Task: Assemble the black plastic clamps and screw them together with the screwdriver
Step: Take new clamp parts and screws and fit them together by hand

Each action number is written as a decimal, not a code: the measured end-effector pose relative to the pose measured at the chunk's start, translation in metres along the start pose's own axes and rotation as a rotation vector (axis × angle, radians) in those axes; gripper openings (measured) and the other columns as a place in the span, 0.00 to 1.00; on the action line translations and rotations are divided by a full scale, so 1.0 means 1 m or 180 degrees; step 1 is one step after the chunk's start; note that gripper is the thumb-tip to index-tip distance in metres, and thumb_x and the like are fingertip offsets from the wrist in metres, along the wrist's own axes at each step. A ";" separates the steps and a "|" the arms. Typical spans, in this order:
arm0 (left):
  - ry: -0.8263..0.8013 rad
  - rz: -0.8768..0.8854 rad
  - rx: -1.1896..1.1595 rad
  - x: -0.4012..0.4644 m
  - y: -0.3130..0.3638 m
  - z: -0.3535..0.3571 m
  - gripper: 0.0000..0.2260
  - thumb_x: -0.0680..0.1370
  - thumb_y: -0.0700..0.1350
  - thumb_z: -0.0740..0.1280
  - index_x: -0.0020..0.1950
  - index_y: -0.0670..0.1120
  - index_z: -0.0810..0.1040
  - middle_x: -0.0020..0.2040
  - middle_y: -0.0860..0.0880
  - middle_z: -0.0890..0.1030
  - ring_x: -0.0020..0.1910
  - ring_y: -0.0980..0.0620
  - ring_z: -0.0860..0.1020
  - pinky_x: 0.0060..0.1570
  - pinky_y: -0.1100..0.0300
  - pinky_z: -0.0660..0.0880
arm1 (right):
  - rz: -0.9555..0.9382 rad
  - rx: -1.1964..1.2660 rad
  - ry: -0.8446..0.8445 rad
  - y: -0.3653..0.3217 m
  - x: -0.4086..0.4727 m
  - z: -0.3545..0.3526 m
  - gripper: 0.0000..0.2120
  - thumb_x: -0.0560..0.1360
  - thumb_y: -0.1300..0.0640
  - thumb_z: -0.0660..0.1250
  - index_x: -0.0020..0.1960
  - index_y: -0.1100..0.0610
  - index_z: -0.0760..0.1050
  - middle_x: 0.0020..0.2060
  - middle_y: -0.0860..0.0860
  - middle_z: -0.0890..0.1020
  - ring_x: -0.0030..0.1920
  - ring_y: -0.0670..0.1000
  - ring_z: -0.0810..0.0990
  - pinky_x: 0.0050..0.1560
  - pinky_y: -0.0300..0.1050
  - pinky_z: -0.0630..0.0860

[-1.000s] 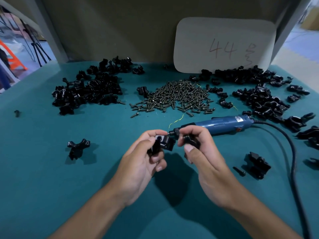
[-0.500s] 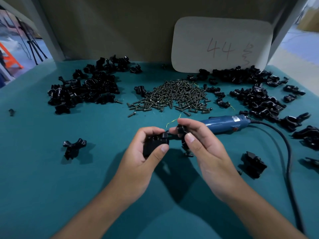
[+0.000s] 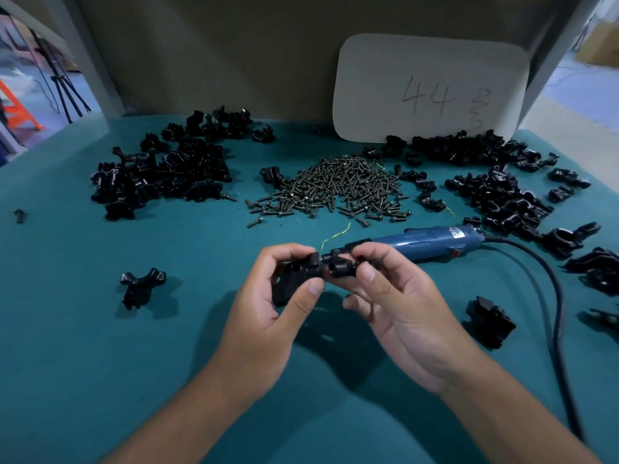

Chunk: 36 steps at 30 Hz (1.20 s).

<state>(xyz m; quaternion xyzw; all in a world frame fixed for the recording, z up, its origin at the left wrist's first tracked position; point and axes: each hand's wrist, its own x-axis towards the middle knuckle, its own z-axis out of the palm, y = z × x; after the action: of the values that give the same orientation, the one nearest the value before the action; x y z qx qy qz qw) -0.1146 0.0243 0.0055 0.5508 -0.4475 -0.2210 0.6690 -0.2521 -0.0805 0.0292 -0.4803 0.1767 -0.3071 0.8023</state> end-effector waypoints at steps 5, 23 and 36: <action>-0.0119 0.0081 0.0083 -0.002 0.001 0.001 0.11 0.77 0.53 0.68 0.59 0.59 0.76 0.54 0.57 0.81 0.54 0.58 0.80 0.53 0.70 0.73 | 0.0180 -0.0637 -0.0111 0.000 -0.005 0.003 0.12 0.74 0.41 0.72 0.46 0.50 0.79 0.37 0.48 0.81 0.35 0.45 0.77 0.34 0.36 0.71; -0.0096 -0.0028 -0.0077 -0.005 0.002 0.005 0.12 0.77 0.53 0.67 0.59 0.53 0.75 0.52 0.58 0.82 0.50 0.59 0.81 0.52 0.66 0.75 | -0.0898 -0.2177 0.0175 0.013 -0.008 -0.004 0.17 0.71 0.45 0.78 0.57 0.40 0.78 0.53 0.47 0.82 0.45 0.51 0.85 0.45 0.50 0.81; -0.0216 -0.0037 0.0142 -0.003 0.004 0.001 0.12 0.78 0.55 0.67 0.61 0.58 0.76 0.57 0.53 0.81 0.59 0.51 0.80 0.59 0.62 0.75 | -0.0994 -0.2349 0.0168 0.008 -0.006 -0.006 0.18 0.68 0.42 0.76 0.57 0.42 0.81 0.51 0.47 0.85 0.54 0.53 0.83 0.55 0.62 0.79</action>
<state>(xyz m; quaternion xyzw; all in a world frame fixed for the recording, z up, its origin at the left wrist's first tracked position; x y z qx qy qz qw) -0.1178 0.0275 0.0082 0.5604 -0.4715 -0.2334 0.6397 -0.2571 -0.0772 0.0191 -0.7492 0.2205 -0.3536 0.5148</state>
